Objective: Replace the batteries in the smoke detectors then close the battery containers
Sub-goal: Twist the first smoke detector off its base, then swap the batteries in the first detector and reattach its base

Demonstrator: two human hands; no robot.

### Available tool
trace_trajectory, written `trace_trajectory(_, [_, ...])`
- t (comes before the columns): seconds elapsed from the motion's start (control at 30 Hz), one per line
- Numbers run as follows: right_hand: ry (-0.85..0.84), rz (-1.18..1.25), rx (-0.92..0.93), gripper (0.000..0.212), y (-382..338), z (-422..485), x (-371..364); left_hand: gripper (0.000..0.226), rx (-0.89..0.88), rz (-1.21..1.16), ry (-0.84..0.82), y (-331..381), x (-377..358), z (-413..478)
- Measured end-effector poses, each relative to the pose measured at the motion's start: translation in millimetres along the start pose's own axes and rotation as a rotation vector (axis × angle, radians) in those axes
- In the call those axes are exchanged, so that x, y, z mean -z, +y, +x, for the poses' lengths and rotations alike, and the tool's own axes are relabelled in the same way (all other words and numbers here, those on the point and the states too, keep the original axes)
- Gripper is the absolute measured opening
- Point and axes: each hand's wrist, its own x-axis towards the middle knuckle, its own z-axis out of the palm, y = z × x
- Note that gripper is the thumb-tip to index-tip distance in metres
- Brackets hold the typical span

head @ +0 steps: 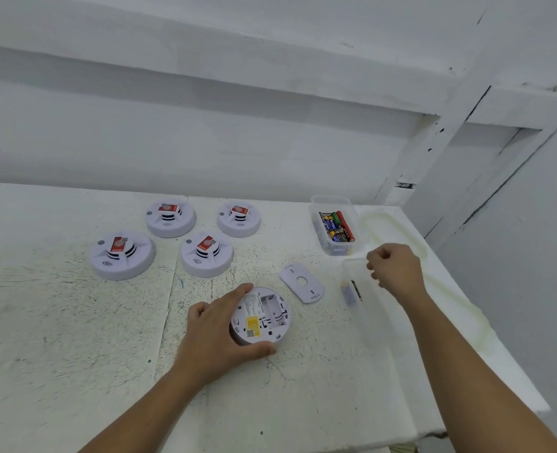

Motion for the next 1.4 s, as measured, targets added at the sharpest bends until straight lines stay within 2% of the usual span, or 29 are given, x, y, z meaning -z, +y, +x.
trace_trajectory(0.13, [0.047,0.012,0.054,0.023,-22,22,3,0.105,0.006,-0.014,0.010,-1,-1,2])
trace_trajectory(0.27, [0.011,-0.059,0.156,0.021,-48,49,-12,0.105,0.018,-0.031,0.029,1,0,3])
trace_trajectory(0.4, [-0.110,-0.118,0.192,0.025,-64,75,-34,0.105,0.005,-0.032,0.037,4,1,3])
trace_trajectory(0.63, [-0.340,-0.235,0.157,0.048,-73,101,-64,0.104,0.060,-0.028,0.013,3,1,4])
trace_trajectory(0.73, [-0.413,-0.302,0.200,0.031,-71,108,-71,0.102,0.069,-0.007,0.008,4,2,4])
trace_trajectory(0.83, [-0.430,-0.422,0.219,0.025,-73,111,-73,0.097,0.059,0.013,-0.007,8,6,4])
trace_trajectory(0.97, [-0.413,-0.435,0.248,0.036,-74,113,-73,0.095,0.070,0.030,-0.026,13,11,3])
trace_trajectory(1.17, [-0.320,-0.169,0.133,0.035,-61,114,-70,0.096,0.049,0.037,-0.025,13,12,2])
trace_trajectory(1.3, [-0.292,0.477,-0.170,0.026,-67,105,-53,0.097,0.037,0.039,-0.020,11,11,3])
trace_trajectory(1.4, [-0.308,0.742,-0.203,0.012,-78,86,-36,0.100,0.024,0.030,-0.007,10,9,3])
